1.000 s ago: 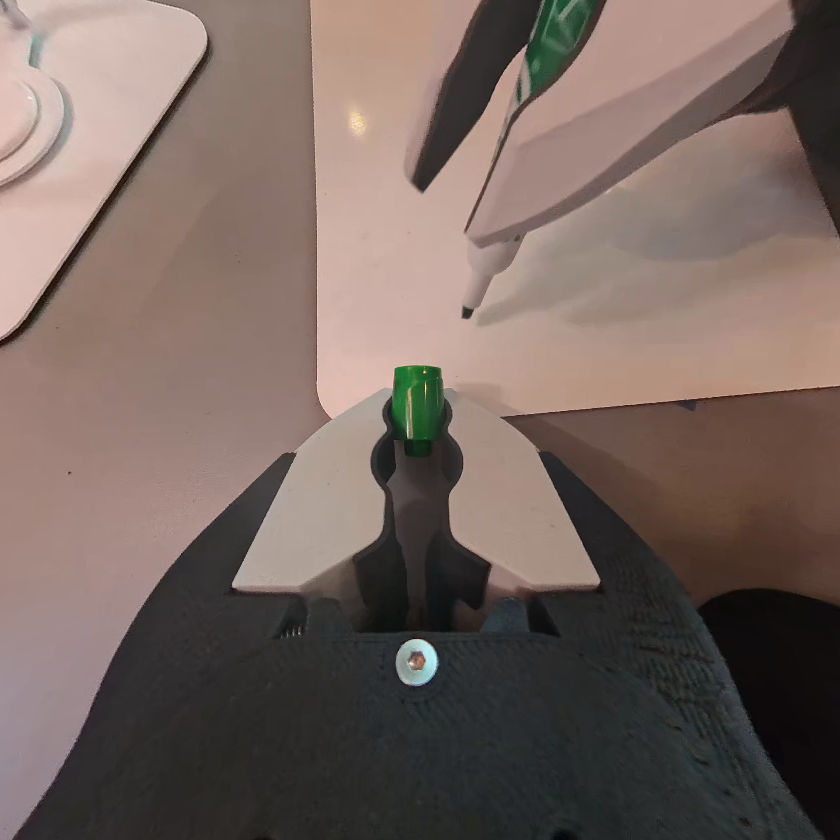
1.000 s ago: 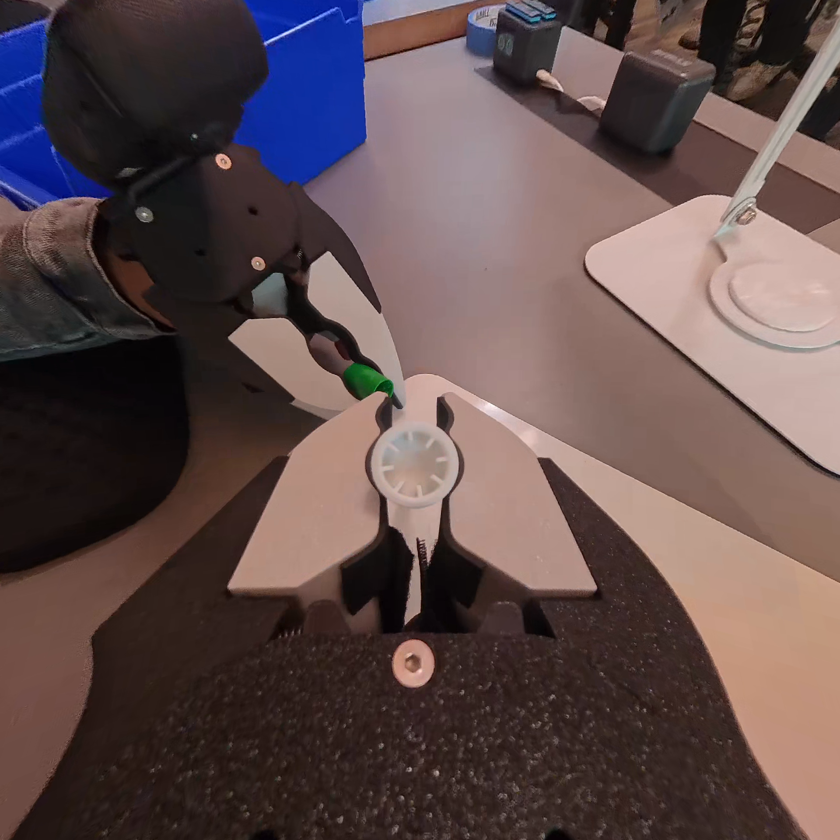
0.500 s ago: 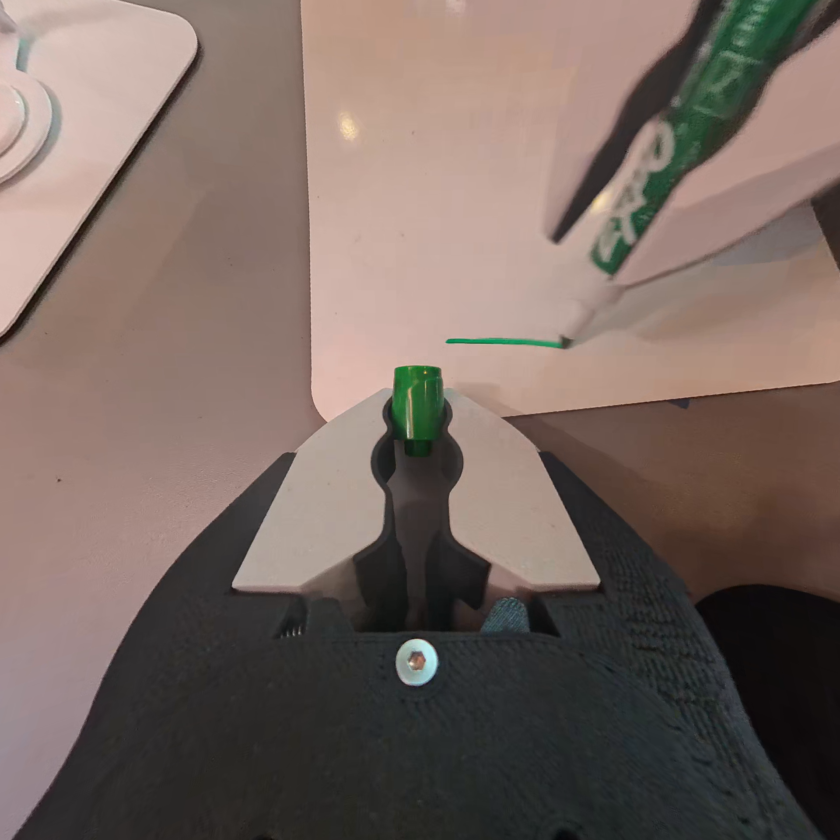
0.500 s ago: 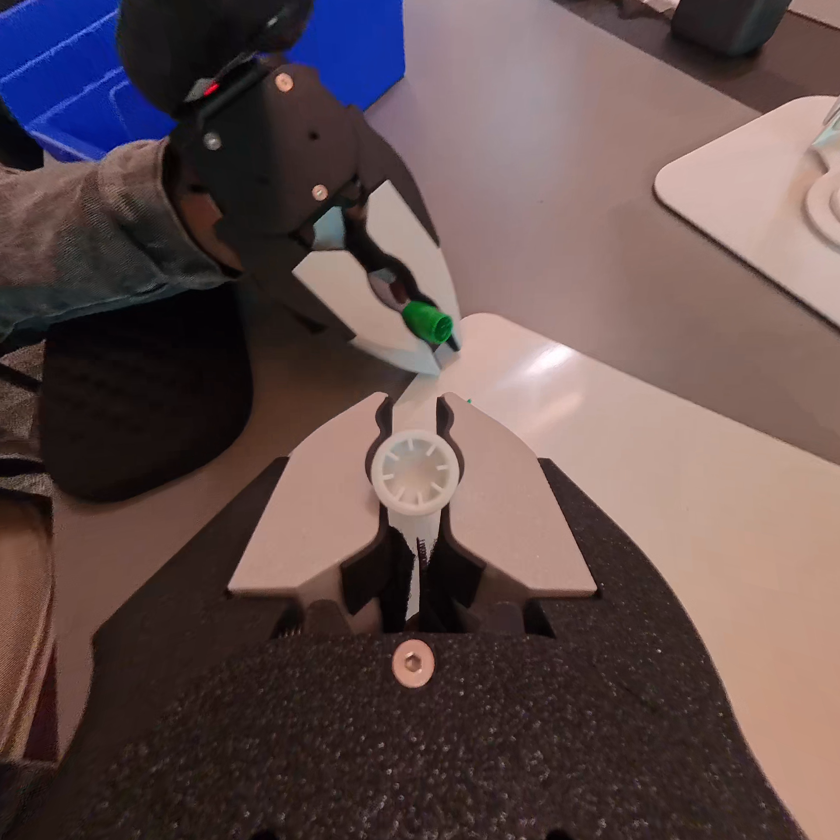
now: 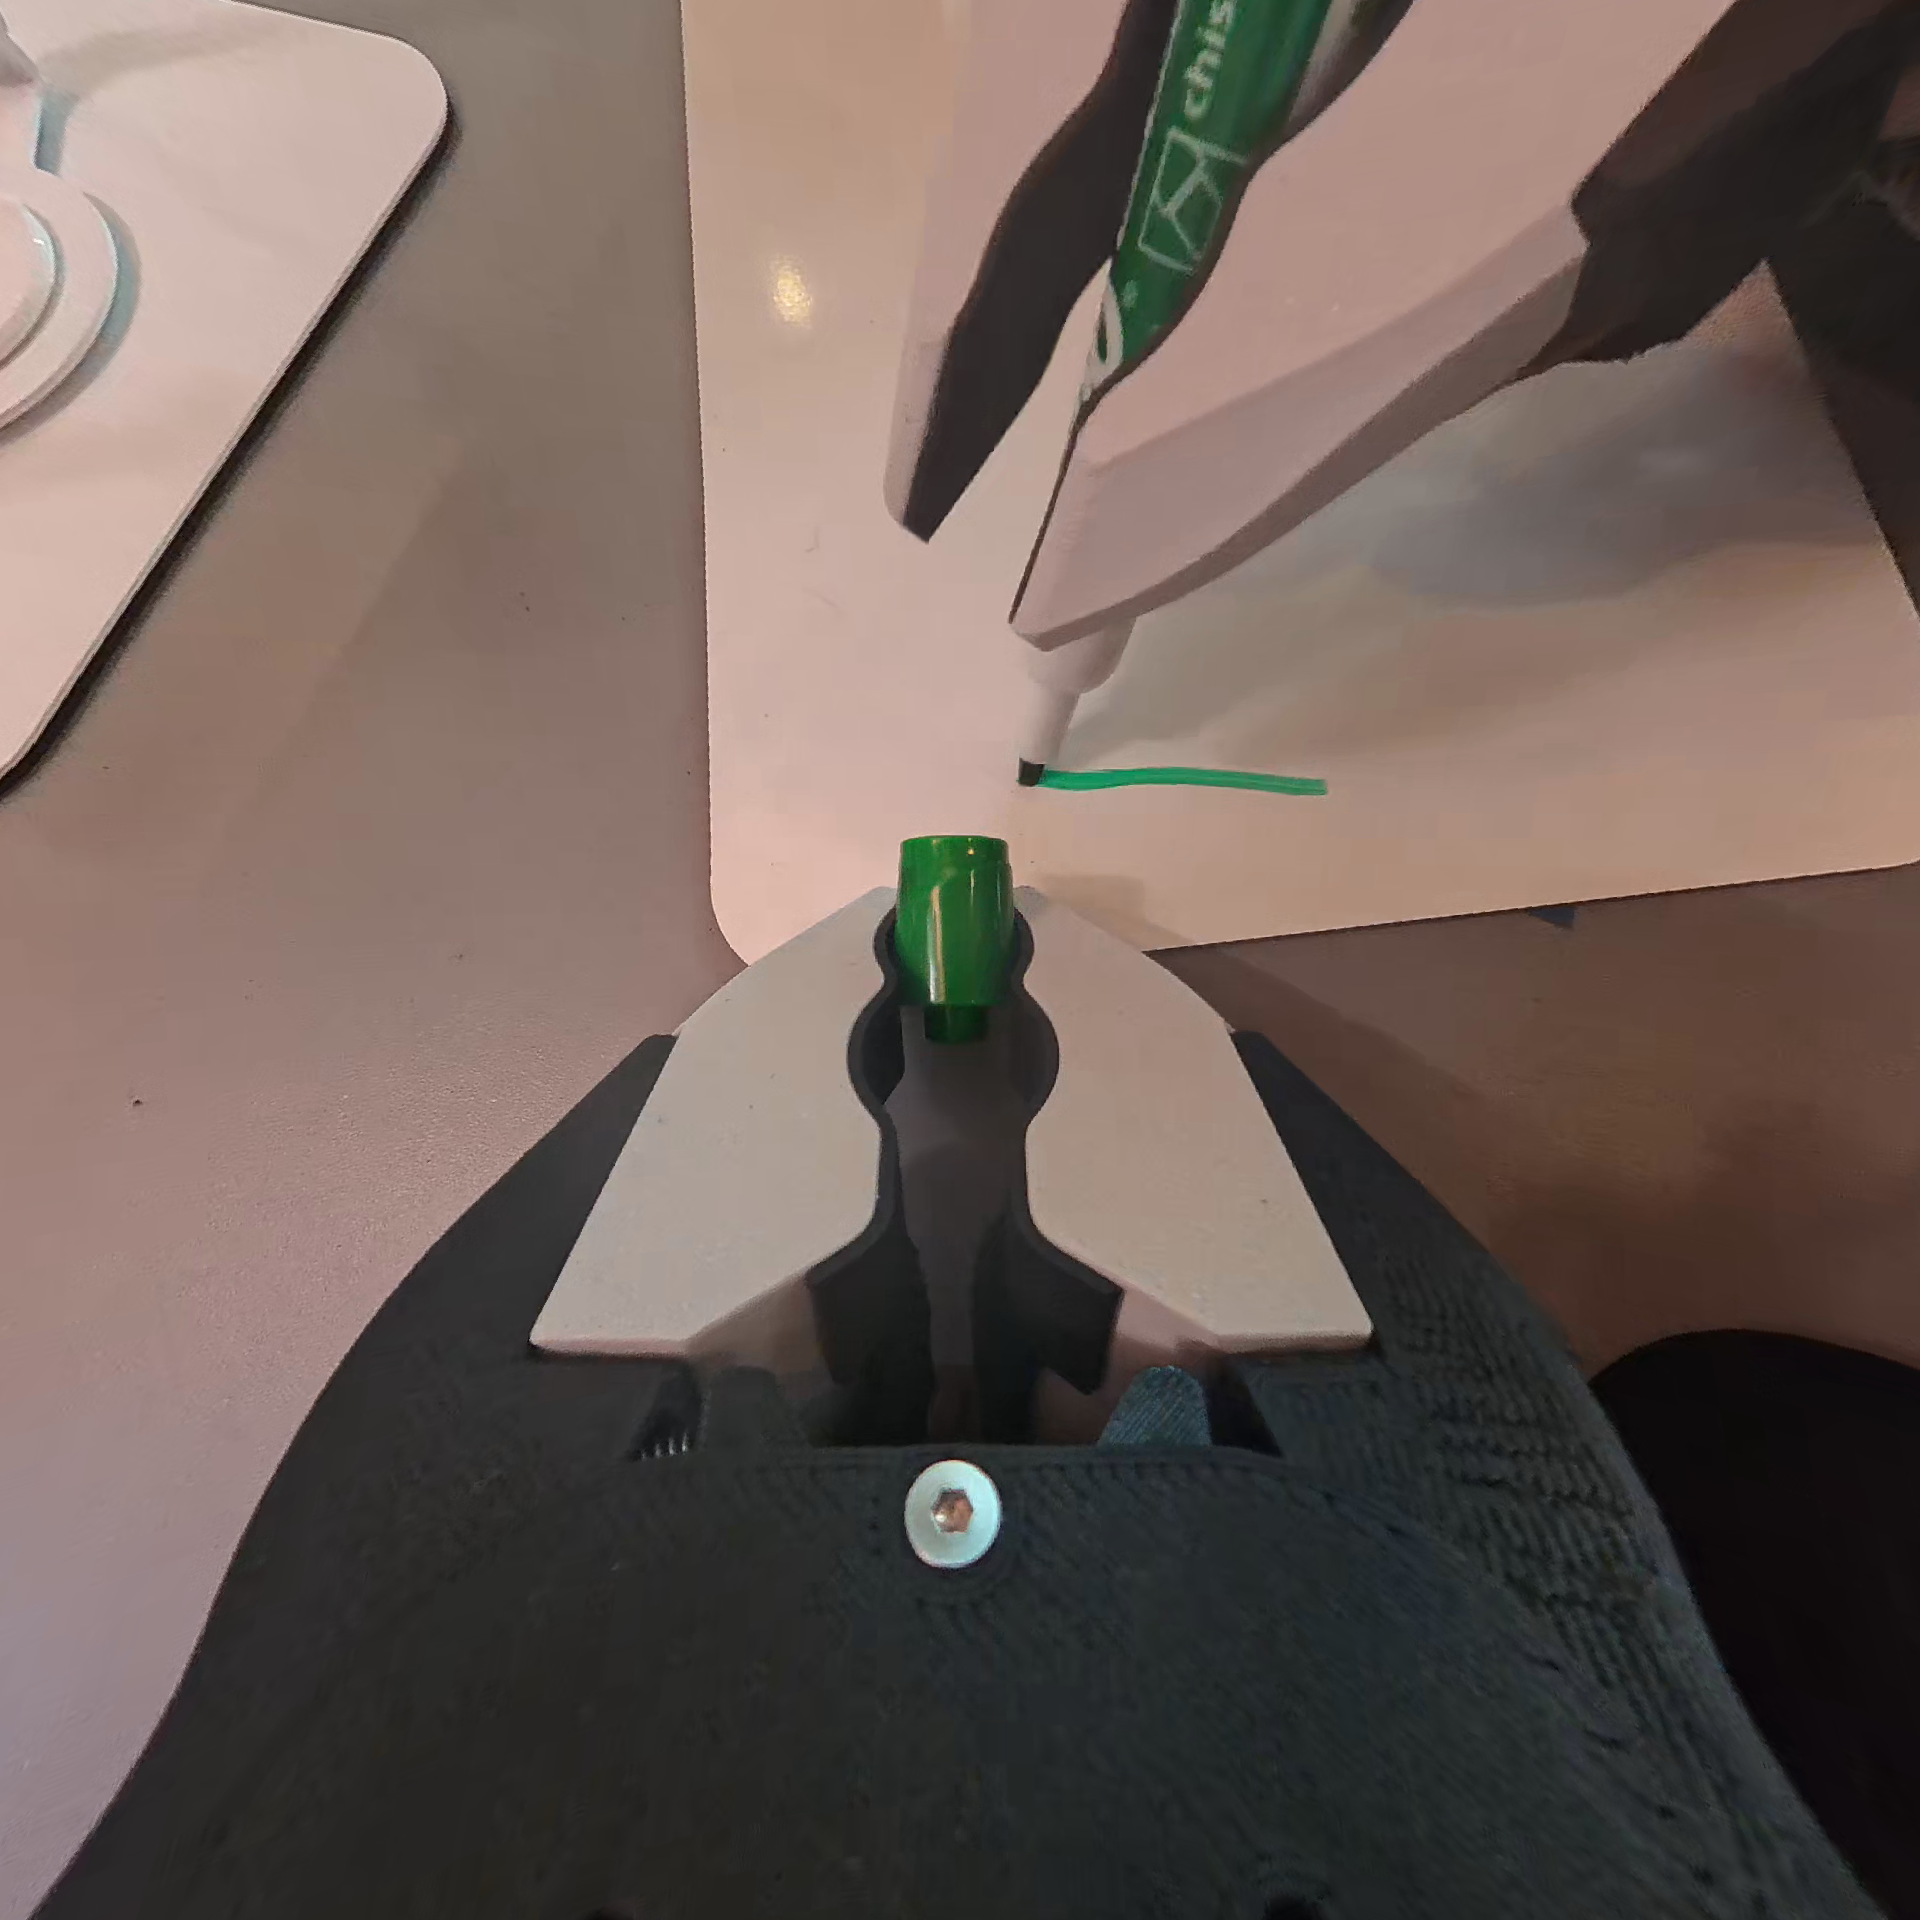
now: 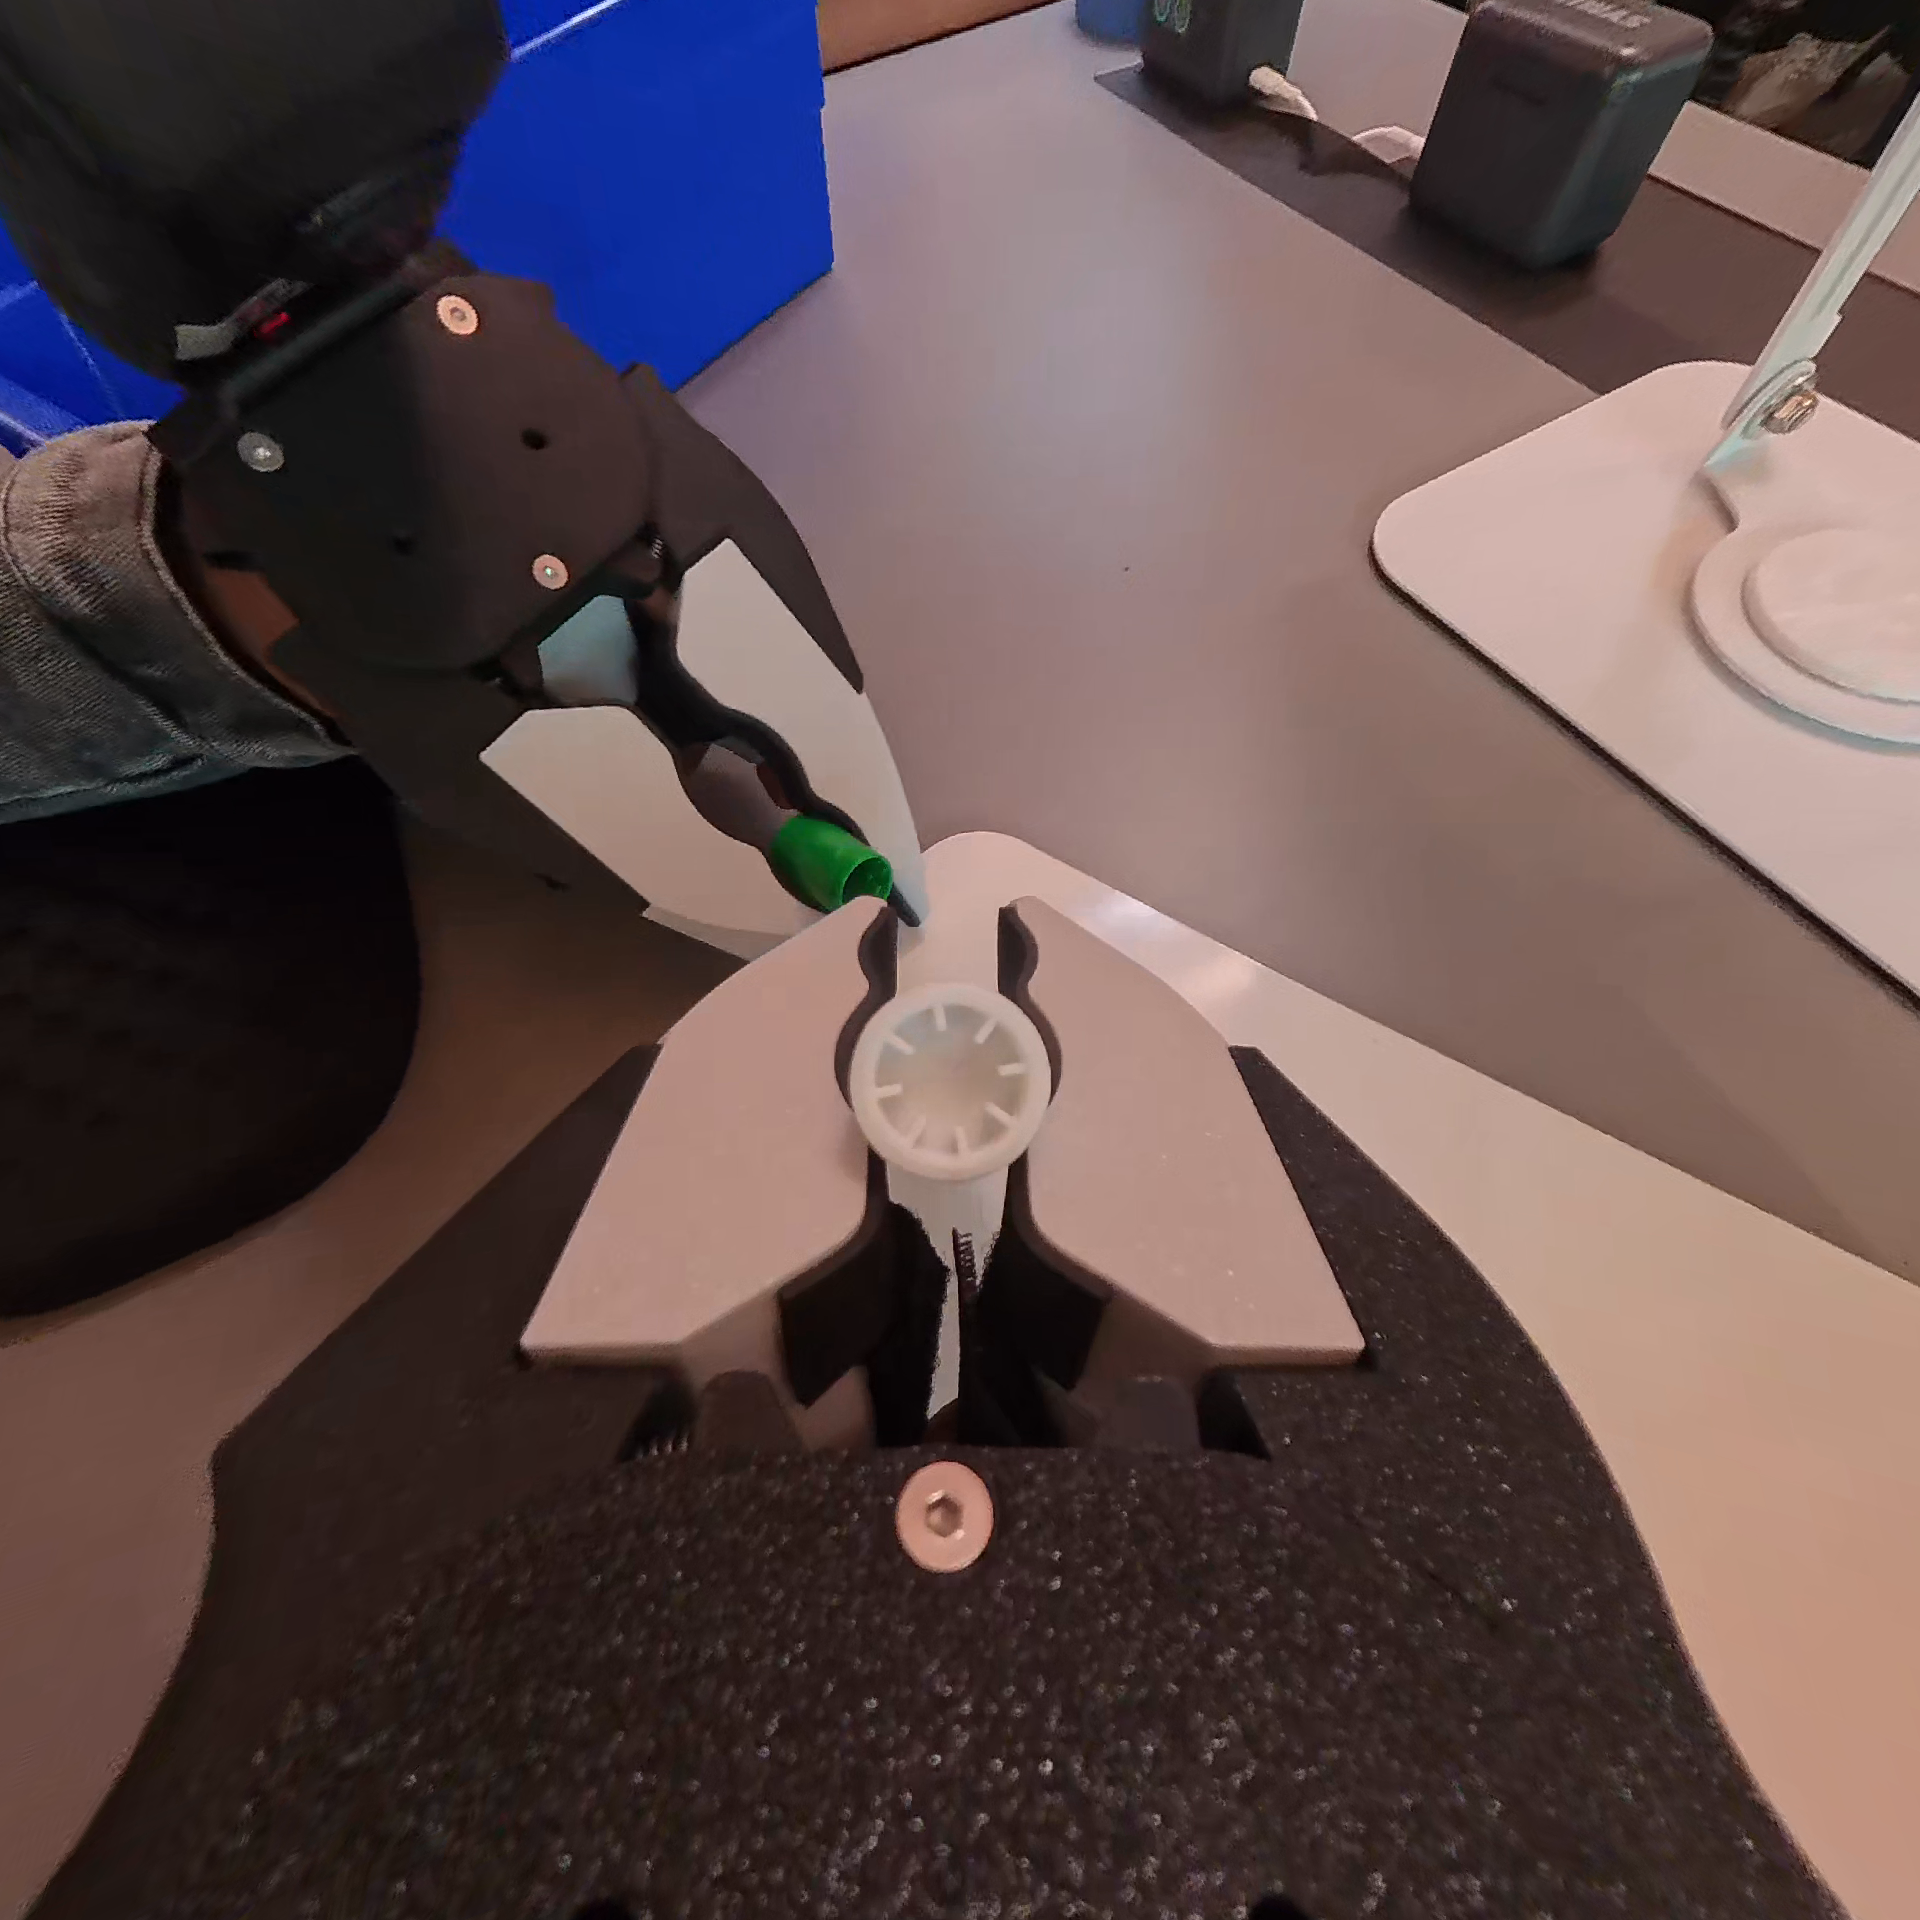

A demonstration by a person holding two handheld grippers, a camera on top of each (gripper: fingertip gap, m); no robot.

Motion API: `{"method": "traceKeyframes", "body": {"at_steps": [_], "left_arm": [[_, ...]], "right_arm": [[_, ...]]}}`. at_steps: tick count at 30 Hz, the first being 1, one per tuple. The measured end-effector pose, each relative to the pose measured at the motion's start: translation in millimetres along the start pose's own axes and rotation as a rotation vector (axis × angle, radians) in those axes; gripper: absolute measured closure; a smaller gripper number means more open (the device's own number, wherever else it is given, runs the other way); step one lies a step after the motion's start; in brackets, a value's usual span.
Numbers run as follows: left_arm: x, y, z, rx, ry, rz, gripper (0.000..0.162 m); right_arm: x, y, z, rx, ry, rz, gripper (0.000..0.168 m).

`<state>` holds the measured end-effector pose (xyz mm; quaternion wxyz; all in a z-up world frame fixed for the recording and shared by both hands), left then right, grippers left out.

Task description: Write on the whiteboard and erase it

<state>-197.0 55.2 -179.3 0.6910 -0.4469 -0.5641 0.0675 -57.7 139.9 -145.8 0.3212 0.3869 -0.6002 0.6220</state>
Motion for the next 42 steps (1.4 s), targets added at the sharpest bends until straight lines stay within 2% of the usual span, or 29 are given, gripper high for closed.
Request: {"method": "traceKeyframes", "body": {"at_steps": [8,19,27,32,42], "left_arm": [[0,0,0,-0.006,-0.006,-0.002,0.147],[-1,0,1,-0.011,-0.008,-0.004,0.147],[-1,1,0,-0.012,-0.01,-0.003,0.147],[-1,1,0,-0.012,-0.009,-0.005,0.146],[-1,1,0,-0.019,-0.014,-0.008,0.146]], "right_arm": [[-12,-24,9,-0.002,0.01,0.027,0.149],[-8,-13,-10,-0.055,0.012,0.012,0.149],[-22,-45,12,-0.044,0.031,0.062,0.149],[-13,-43,-3,-0.092,0.042,-0.015,0.149],[-12,-21,-20,-0.082,0.037,0.021,0.149]]}}
Point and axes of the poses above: each gripper's, where its closed fingertips meet, y out along the fingers, x out of its top, z = x × y across the jaws, the point moved 10 cm from there along -y, back along the fingers, and after that the axes turned 7 degrees about -y, right-handed, at the moved point
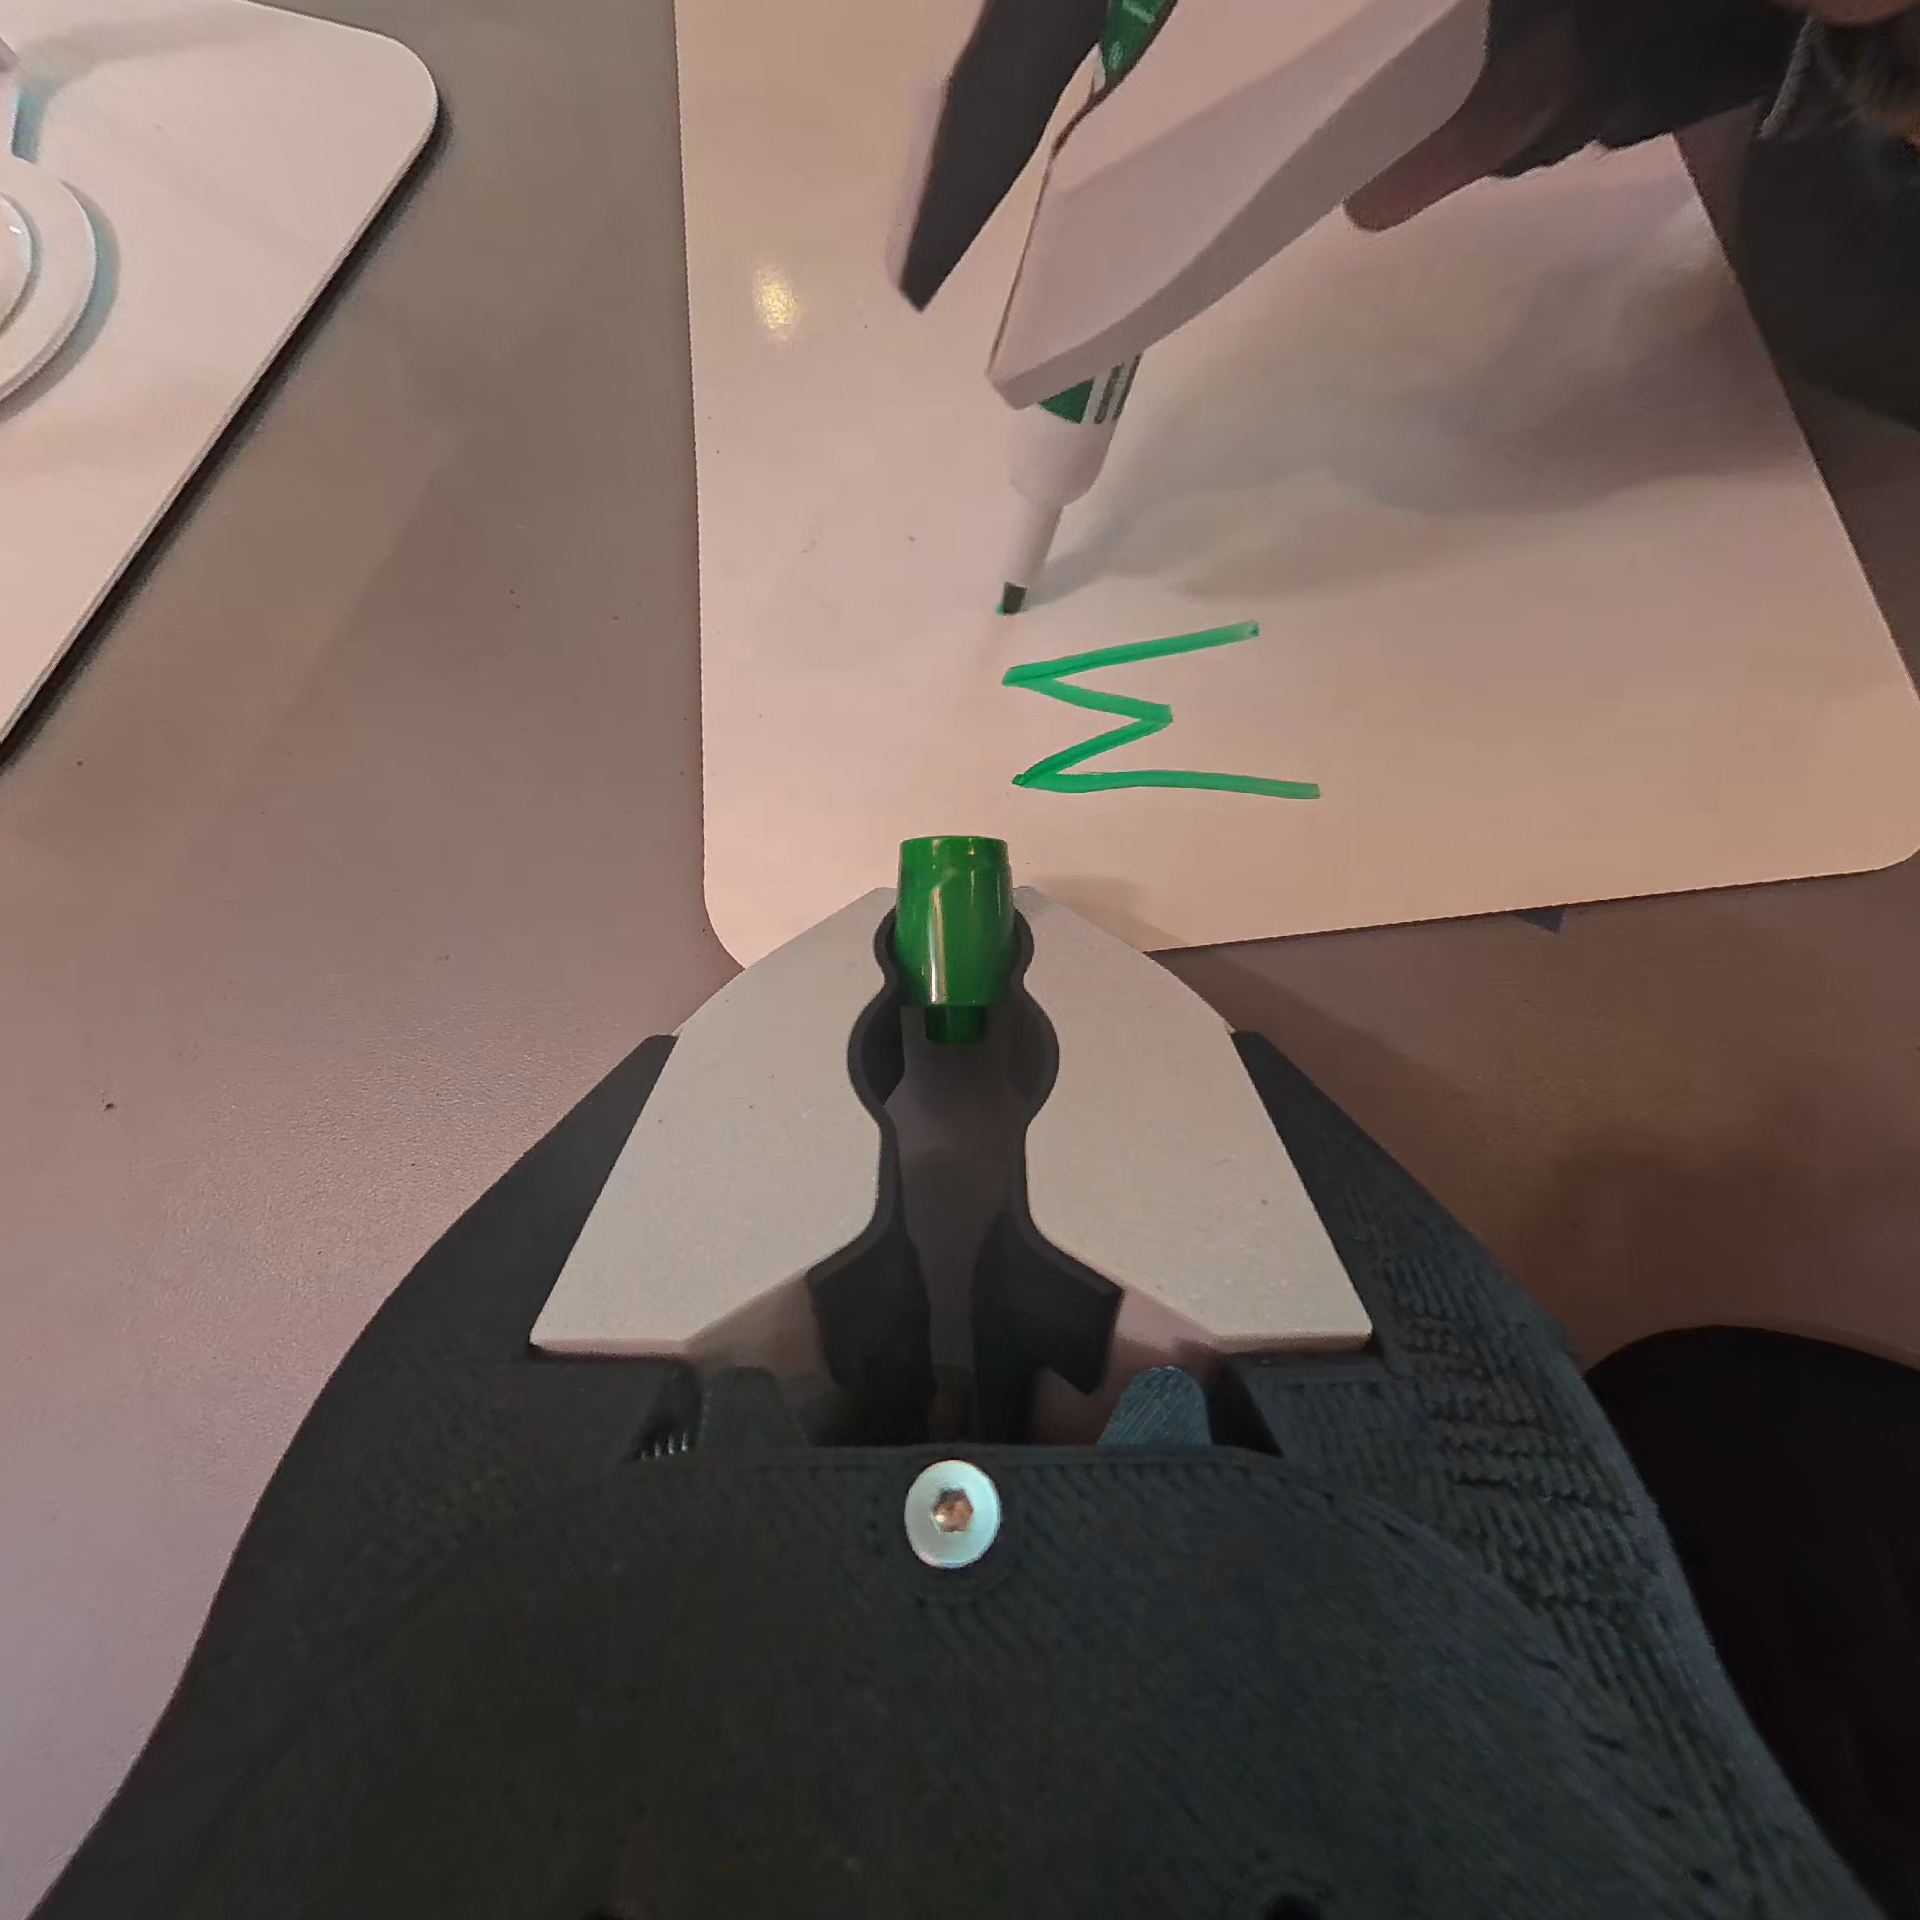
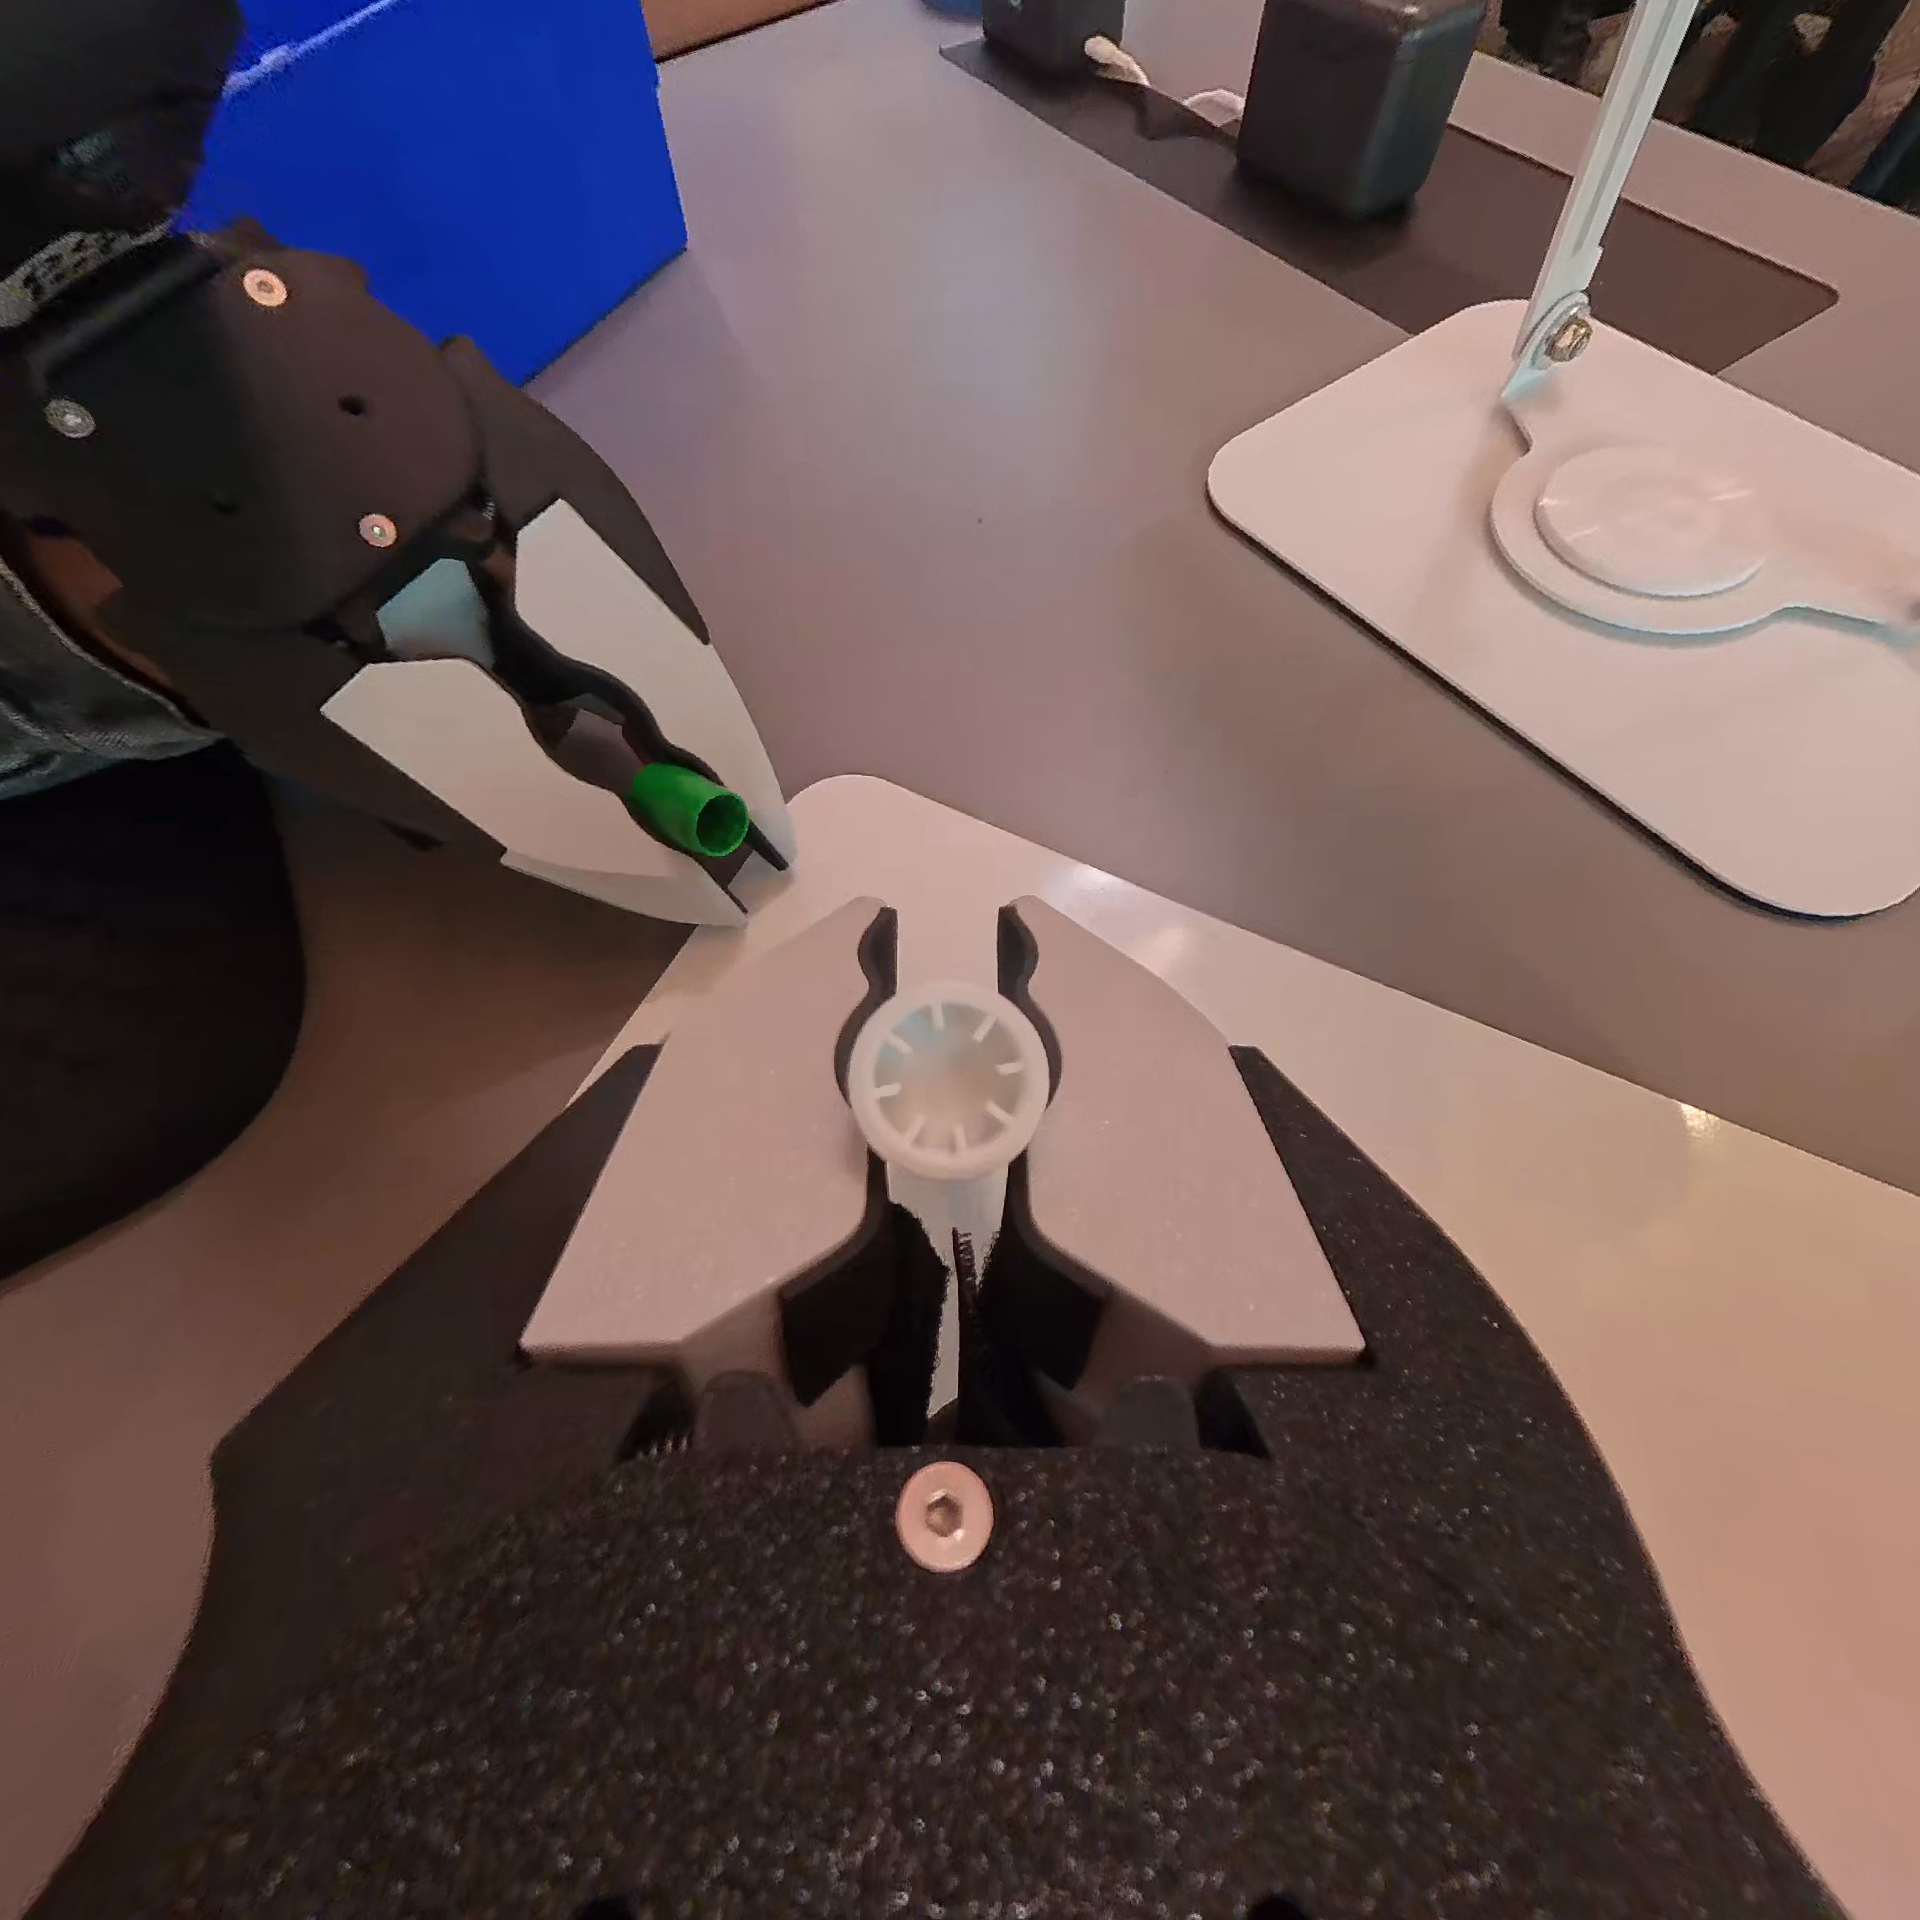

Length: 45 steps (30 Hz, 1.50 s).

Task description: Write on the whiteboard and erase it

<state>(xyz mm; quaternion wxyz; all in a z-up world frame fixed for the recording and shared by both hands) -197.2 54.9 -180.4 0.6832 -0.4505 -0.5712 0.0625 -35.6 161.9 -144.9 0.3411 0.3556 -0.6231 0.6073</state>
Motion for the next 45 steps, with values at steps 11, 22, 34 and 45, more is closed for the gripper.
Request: {"method": "traceKeyframes", "body": {"at_steps": [11,22,34,45], "left_arm": [[0,0,-1,-0.007,-0.001,0.0,0.147],[0,0,0,-0.018,-0.011,-0.006,0.146],[0,1,-1,-0.022,-0.006,-0.006,0.146],[0,1,-1,-0.027,-0.001,-0.007,0.146]], "right_arm": [[-12,-29,17,-0.009,0.011,-0.016,0.149],[-6,-11,1,-0.025,0.015,0.001,0.149],[-13,-22,-8,-0.09,0.005,0.014,0.149],[-13,-21,-28,-0.124,0.038,0.001,0.149]]}}
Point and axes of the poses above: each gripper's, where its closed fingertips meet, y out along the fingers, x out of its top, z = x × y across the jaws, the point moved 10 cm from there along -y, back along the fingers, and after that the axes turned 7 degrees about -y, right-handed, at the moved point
